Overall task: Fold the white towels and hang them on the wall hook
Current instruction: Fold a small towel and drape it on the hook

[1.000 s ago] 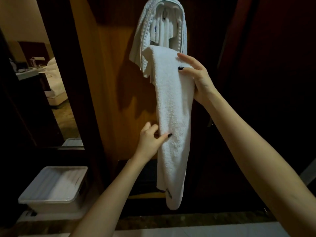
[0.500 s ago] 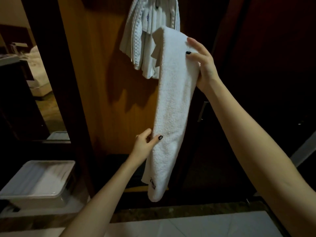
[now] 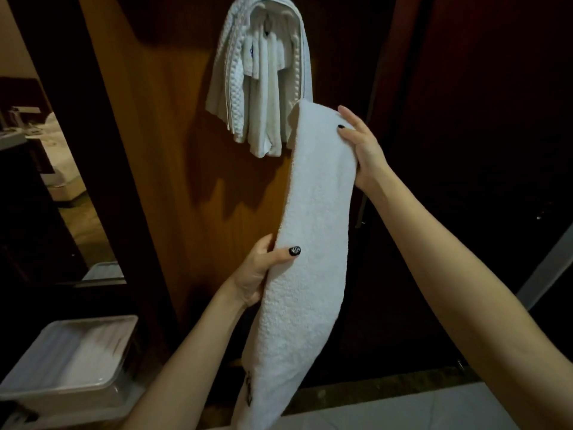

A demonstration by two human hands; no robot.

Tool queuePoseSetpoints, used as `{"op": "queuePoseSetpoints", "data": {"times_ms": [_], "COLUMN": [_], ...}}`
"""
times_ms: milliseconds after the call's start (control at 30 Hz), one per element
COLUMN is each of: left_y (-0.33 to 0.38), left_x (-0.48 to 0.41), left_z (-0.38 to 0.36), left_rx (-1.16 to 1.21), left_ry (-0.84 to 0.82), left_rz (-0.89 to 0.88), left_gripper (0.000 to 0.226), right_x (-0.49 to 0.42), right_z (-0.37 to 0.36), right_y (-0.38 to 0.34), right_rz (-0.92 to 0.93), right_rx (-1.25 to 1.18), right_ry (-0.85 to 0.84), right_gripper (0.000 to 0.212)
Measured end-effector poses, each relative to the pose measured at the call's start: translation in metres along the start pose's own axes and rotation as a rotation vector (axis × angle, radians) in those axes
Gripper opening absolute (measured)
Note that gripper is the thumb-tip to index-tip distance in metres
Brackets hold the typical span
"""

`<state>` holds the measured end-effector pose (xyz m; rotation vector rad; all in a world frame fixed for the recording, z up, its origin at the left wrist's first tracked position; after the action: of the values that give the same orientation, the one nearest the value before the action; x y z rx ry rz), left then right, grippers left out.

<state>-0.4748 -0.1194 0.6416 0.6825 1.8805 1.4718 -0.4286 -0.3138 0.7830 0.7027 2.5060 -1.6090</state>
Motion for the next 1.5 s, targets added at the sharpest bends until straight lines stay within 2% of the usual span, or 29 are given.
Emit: {"op": "queuePoseSetpoints", "data": {"times_ms": [33, 67, 167, 233, 300, 367, 433, 500, 567, 667, 767, 833, 1033, 1167, 1300, 1333, 1433, 1500], "left_y": [0.005, 0.009, 0.016, 0.014, 0.008, 0.003, 0.0, 0.002, 0.009, 0.02, 0.016, 0.014, 0.001, -0.025, -0.038, -0.036, -0.02, -0.01], "left_x": [-0.002, -0.005, -0.011, -0.016, -0.023, -0.03, -0.036, -0.039, -0.041, -0.04, -0.035, -0.033, -0.028, -0.016, -0.013, -0.014, -0.017, -0.02], "left_z": [-0.003, -0.005, -0.004, 0.003, 0.009, 0.012, 0.012, 0.01, 0.011, 0.019, 0.029, 0.036, 0.038, 0.037, 0.032, 0.034, 0.028, 0.018], "left_rx": [0.017, 0.021, 0.035, 0.017, -0.025, -0.102, -0.21, -0.348, -0.505, -0.702, -0.456, -0.298, -0.492, -0.474, -0.184, -0.16, -0.281, -0.335], "left_ry": [-0.001, 0.002, 0.036, 0.09, 0.114, 0.119, 0.121, 0.135, 0.196, 0.374, 0.488, 0.493, 0.294, 0.225, 0.227, 0.247, 0.215, 0.169], "left_rz": [-0.001, -0.024, -0.087, -0.065, -0.027, 0.0, 0.005, -0.003, -0.052, -0.149, -0.096, -0.08, -0.153, -0.101, 0.02, -0.011, -0.122, -0.175], "left_gripper": [0.077, 0.071, 0.039, 0.034, 0.034, 0.032, 0.033, 0.029, 0.015, 0.02, 0.024, 0.022, 0.005, 0.034, 0.063, 0.061, 0.022, 0.006], "right_x": [0.002, 0.005, 0.03, 0.061, 0.09, 0.112, 0.127, 0.134, 0.136, 0.129, 0.116, 0.11, 0.095, 0.08, 0.067, 0.065, 0.057, 0.053], "right_z": [0.003, 0.008, 0.026, 0.04, 0.055, 0.062, 0.062, 0.06, 0.054, 0.046, 0.038, 0.035, 0.038, 0.038, 0.036, 0.035, 0.033, 0.031], "right_y": [0.008, 0.016, 0.049, 0.073, 0.091, 0.101, 0.102, 0.099, 0.098, 0.095, 0.092, 0.092, 0.091, 0.081, 0.072, 0.07, 0.061, 0.056], "right_rz": [-0.032, -0.074, -0.313, -0.491, -0.538, -0.484, -0.373, -0.248, -0.161, -0.126, -0.113, -0.109, -0.149, -0.149, -0.166, -0.166, -0.153, -0.143], "right_rx": [-0.008, -0.011, 0.001, 0.089, 0.249, 0.322, 0.275, 0.215, 0.129, 0.057, 0.067, 0.057, -0.116, -0.179, -0.305, -0.328, -0.348, -0.347], "right_ry": [0.016, 0.037, 0.074, 0.076, 0.067, 0.031, 0.05, 0.068, 0.047, 0.071, 0.07, 0.066, 0.097, 0.057, -0.015, -0.034, -0.086, -0.105], "right_gripper": [0.045, 0.049, 0.054, 0.062, 0.06, 0.051, 0.038, 0.036, 0.038, 0.029, 0.032, 0.036, 0.032, 0.03, 0.031, 0.032, 0.034, 0.034]}}
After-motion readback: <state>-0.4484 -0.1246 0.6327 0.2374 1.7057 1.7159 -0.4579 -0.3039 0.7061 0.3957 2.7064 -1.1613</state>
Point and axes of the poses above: each hand's wrist, its own x-axis away from the middle knuckle, its own z-axis out of the back of the hand, y = z × x, the point moved 6 cm from there along -x, towards the middle knuckle, and after that the axes turned 13 degrees about -x, right-handed, at the moved point
